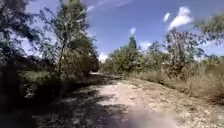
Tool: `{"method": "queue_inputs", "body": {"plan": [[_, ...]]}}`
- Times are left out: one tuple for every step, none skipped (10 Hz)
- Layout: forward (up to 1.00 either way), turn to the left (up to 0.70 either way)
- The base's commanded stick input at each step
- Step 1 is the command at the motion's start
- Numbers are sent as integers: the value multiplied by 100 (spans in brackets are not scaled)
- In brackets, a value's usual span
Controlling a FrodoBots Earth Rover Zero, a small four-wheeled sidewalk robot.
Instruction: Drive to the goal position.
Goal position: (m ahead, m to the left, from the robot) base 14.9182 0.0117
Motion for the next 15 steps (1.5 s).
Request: {"method": "queue_inputs", "body": {"plan": [[70,0],[70,0],[70,0],[70,0],[70,0],[70,0],[70,0],[70,0],[70,0],[70,0],[70,-23],[70,-27],[70,-27],[70,-15],[70,0]]}}
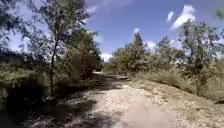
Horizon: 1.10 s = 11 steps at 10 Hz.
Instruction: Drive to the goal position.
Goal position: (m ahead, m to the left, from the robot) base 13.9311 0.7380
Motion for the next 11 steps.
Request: {"method": "queue_inputs", "body": {"plan": [[70,0],[70,0],[70,-1],[70,-17],[70,-27],[70,-27],[70,-27],[70,-25],[70,-9],[70,0],[70,0]]}}
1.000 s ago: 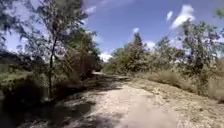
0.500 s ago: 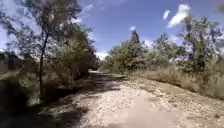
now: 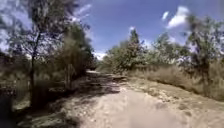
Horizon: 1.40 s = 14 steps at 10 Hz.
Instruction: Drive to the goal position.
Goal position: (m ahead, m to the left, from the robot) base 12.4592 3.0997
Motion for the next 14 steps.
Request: {"method": "queue_inputs", "body": {"plan": [[70,0],[70,0],[70,-27],[70,-27],[70,-27],[70,-2],[70,0],[70,0],[70,0],[70,0],[70,0],[70,0],[70,0],[70,0]]}}
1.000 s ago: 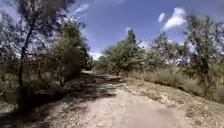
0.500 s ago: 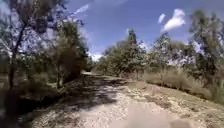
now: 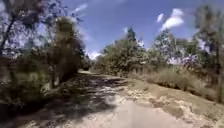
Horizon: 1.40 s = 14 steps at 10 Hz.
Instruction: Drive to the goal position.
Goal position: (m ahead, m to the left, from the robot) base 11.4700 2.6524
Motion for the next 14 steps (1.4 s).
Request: {"method": "queue_inputs", "body": {"plan": [[70,0],[70,0],[70,0],[70,0],[70,0],[70,0],[70,0],[70,0],[70,0],[70,0],[70,0],[70,0],[70,0],[70,0]]}}
